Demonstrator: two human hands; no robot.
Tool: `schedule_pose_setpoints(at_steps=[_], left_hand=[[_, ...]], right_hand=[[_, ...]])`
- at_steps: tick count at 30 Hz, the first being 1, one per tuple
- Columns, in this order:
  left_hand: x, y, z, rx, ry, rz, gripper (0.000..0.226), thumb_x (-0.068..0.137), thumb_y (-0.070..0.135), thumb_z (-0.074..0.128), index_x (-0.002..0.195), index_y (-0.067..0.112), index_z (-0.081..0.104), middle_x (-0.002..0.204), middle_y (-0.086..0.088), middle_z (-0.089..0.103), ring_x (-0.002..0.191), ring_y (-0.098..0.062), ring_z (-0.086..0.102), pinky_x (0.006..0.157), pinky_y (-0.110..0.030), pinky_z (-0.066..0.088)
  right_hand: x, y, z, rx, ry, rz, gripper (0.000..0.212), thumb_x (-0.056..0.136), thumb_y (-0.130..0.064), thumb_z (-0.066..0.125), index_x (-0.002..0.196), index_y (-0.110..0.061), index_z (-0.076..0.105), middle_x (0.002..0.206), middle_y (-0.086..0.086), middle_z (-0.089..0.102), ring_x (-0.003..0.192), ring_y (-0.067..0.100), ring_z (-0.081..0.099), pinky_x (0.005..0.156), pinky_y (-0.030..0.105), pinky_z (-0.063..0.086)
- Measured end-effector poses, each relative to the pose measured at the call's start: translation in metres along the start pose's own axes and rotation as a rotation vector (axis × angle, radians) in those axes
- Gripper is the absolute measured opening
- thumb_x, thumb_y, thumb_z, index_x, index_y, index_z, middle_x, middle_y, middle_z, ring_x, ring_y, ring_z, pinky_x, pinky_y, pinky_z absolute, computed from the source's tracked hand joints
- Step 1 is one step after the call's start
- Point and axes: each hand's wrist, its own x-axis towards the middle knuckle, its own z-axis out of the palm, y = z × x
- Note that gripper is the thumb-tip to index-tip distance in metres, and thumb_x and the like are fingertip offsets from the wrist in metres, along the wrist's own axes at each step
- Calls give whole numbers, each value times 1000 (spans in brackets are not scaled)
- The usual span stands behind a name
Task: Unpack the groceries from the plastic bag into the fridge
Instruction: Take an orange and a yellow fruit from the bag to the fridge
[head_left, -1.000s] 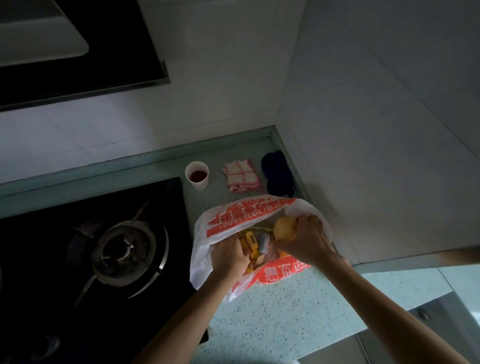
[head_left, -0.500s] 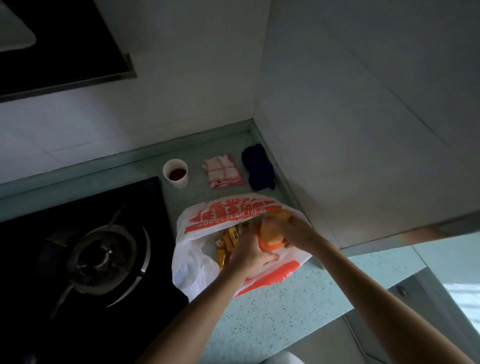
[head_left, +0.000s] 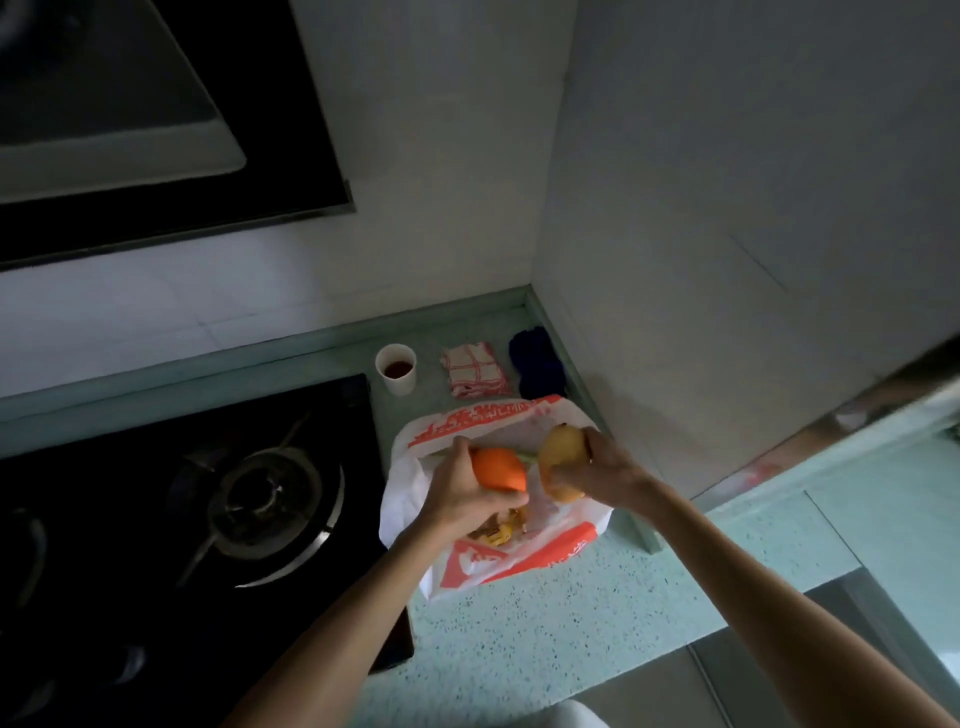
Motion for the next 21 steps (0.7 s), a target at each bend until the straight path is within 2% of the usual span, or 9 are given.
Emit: schedule_pose_setpoints(at_steps=[2, 4, 5, 7, 9, 11, 14, 19, 21], left_hand=[[-16, 12, -7, -11, 52, 12, 84, 58, 41, 92, 122, 24, 41, 117, 7, 52, 108, -17, 54, 83, -28, 45], [-35, 23, -9, -63, 99, 1, 81, 57, 50, 90, 120, 25, 44, 115, 6, 56, 105, -18, 58, 82, -30, 49], [-47, 30, -8, -97, 121, -2, 82, 57, 58, 87, 120, 25, 46, 115, 4, 59, 103, -19, 61, 83, -32, 52], [-71, 42, -3, -119, 170, -11, 83, 60, 71, 76, 123, 25, 49, 116, 3, 62, 101, -20, 63, 87, -35, 54], [-100, 49, 3, -113, 245, -9, 75, 69, 73, 66, 124, 23, 53, 116, 2, 61, 100, -20, 60, 86, -31, 50], [-132, 54, 10, -157, 308, -6, 68, 68, 81, 61, 112, 29, 57, 112, 0, 64, 98, -22, 63, 87, -33, 53], [-186, 59, 21, -215, 368, 9, 77, 55, 94, 55, 100, 32, 59, 104, 2, 66, 91, -24, 70, 83, -45, 59], [-286, 71, 44, -273, 479, 26, 85, 57, 86, 56, 112, 20, 58, 109, -6, 64, 86, -20, 70, 57, -29, 59], [-322, 73, 48, -271, 516, 31, 87, 57, 86, 55, 114, 20, 58, 108, -6, 65, 83, -21, 71, 56, -30, 60]], right_hand=[[-17, -3, 0, -11, 45, -47, 66, 76, -39, 75, 130, -19, 43, 112, 2, 58, 100, 20, 59, 85, 35, 56], [-39, 0, -2, -28, 92, -136, 79, 62, -72, 66, 125, -28, 47, 109, 0, 61, 98, 21, 62, 88, 43, 56], [-50, 3, -4, -16, 113, -183, 83, 58, -80, 59, 124, -30, 49, 107, 0, 63, 96, 21, 64, 87, 44, 56], [-77, 7, -5, 44, 150, -238, 84, 60, -87, 51, 123, -30, 52, 105, 1, 65, 93, 19, 65, 84, 42, 58], [-104, 15, -6, 118, 170, -274, 86, 63, -92, 45, 118, -27, 56, 104, 2, 67, 91, 20, 67, 83, 41, 58], [-135, 24, -6, 182, 194, -281, 75, 70, -87, 42, 110, -25, 58, 98, 0, 66, 86, 17, 66, 75, 34, 59], [-182, 42, -7, 251, 204, -364, 46, 87, -67, 47, 105, -25, 56, 89, -9, 62, 80, 10, 63, 61, 21, 53], [-254, 66, 8, 302, 168, -538, 25, 92, -51, 53, 104, -29, 61, 93, -4, 69, 81, 16, 69, 63, 26, 61], [-281, 69, 19, 285, 168, -622, 16, 93, -49, 54, 98, -34, 59, 95, 1, 69, 81, 19, 69, 62, 32, 62]])
